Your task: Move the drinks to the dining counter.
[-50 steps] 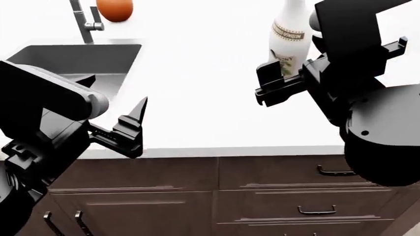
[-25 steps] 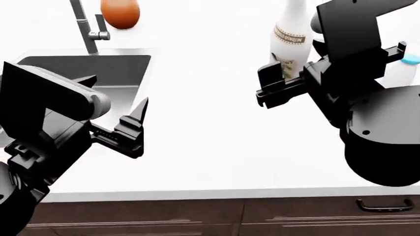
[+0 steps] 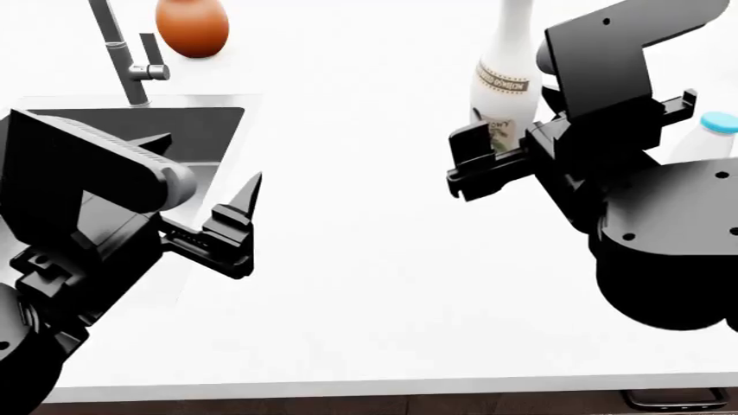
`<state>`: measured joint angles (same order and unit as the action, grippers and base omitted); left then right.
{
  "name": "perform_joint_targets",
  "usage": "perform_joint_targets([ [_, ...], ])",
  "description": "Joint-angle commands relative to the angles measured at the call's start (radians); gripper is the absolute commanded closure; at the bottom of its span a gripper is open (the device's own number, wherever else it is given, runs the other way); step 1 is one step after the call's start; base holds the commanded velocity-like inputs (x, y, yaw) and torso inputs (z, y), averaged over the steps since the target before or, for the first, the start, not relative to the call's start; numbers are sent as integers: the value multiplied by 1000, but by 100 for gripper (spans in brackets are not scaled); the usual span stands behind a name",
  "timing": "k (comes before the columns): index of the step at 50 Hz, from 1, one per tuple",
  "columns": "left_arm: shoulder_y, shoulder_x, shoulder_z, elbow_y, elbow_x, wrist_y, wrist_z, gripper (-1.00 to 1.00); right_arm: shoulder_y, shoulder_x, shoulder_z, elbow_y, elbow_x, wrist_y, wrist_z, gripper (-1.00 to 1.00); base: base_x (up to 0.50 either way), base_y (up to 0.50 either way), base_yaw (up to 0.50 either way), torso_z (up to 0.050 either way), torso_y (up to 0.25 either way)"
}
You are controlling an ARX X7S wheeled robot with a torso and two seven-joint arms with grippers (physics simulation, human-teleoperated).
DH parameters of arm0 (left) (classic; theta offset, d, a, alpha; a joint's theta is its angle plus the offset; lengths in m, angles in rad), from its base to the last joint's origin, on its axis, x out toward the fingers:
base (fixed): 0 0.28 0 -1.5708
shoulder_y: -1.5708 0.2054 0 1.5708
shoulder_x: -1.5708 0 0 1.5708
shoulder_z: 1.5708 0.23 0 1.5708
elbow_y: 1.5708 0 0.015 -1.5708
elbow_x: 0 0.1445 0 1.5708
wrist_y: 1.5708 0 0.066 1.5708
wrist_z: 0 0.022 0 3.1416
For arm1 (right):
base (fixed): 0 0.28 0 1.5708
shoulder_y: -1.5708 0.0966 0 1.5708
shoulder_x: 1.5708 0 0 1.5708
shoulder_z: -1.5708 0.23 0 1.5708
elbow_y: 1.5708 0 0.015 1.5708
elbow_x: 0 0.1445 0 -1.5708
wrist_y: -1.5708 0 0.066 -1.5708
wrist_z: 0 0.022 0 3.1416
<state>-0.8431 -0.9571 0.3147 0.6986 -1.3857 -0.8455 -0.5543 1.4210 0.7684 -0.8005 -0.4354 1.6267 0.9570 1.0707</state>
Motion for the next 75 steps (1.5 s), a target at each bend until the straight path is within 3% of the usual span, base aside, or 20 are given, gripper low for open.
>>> perform_joint_targets([
  [1, -2, 5, 8, -2, 5, -2, 1, -100, -23, 3, 11, -7, -39, -15, -16, 100, 0, 0, 0, 0, 0],
  [51, 24, -2, 8, -3, 15, 16, 5, -100, -277, 46, -18, 17, -211, -176, -86, 100, 0, 0, 0, 0, 1],
  [75, 4, 2, 16, -10, 13, 8, 6, -100, -305, 40, -35, 73, -256, -192, -128, 100, 0, 0, 0, 0, 0],
])
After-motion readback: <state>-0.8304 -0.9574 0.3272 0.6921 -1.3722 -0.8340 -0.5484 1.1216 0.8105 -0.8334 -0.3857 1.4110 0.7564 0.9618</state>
